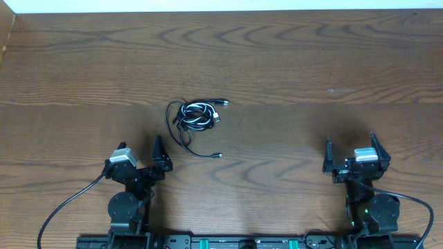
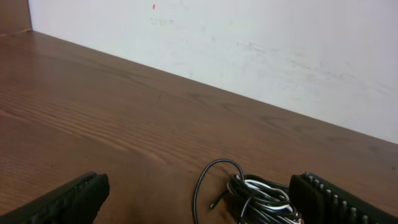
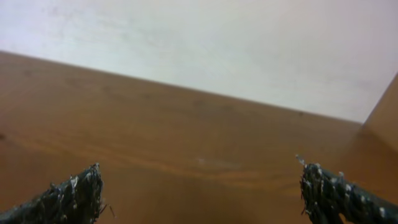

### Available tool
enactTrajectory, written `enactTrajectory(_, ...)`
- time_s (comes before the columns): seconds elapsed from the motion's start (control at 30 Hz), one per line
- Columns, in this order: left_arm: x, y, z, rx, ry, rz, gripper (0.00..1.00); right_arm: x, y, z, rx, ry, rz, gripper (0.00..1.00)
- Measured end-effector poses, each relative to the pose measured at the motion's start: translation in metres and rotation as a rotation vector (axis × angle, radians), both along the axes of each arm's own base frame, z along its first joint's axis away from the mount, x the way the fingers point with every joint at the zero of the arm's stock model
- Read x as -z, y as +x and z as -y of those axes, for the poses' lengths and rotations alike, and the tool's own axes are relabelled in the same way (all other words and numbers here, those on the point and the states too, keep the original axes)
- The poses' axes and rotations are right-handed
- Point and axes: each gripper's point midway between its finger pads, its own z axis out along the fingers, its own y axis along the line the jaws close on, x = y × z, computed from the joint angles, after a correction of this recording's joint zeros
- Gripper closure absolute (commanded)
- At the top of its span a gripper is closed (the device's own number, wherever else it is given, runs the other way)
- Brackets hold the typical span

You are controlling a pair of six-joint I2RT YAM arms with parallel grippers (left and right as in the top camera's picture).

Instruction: Untangle cables

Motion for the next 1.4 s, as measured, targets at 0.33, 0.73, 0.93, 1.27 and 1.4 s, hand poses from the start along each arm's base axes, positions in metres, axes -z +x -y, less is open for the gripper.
enactTrajectory(0.33, -0.057, -0.001, -0.001, -0.007, -0.013, 0.247, 0.02, -0.076, -0.009, 0.003, 0.017, 0.011, 0.310, 0.01)
enactTrajectory(0.73, -0.203, -0.044, -0.013, -0.076, 0.009, 0.654, 0.02, -0.175, -0.063, 0.009, 0.042, 0.001, 0.776, 0.01)
enactTrajectory(0.93, -0.298, -0.056, -0.012, -0.076, 0.032, 0.745, 0.02, -0.195, -0.077, 0.006, 0.028, -0.003, 0.850, 0.01)
enactTrajectory(1.27, -0.344, 0.015, 0.018, 0.097, 0.095, 0.310, 0.02, -0.263, -0.077, -0.006, -0.041, -0.034, 0.849, 0.01)
enactTrajectory(1.4, -0.338, 0.033, 0.023, 0.129, 0.094, 0.115, 0.02, -0.275, -0.044, -0.016, -0.088, -0.057, 0.692, 0.01)
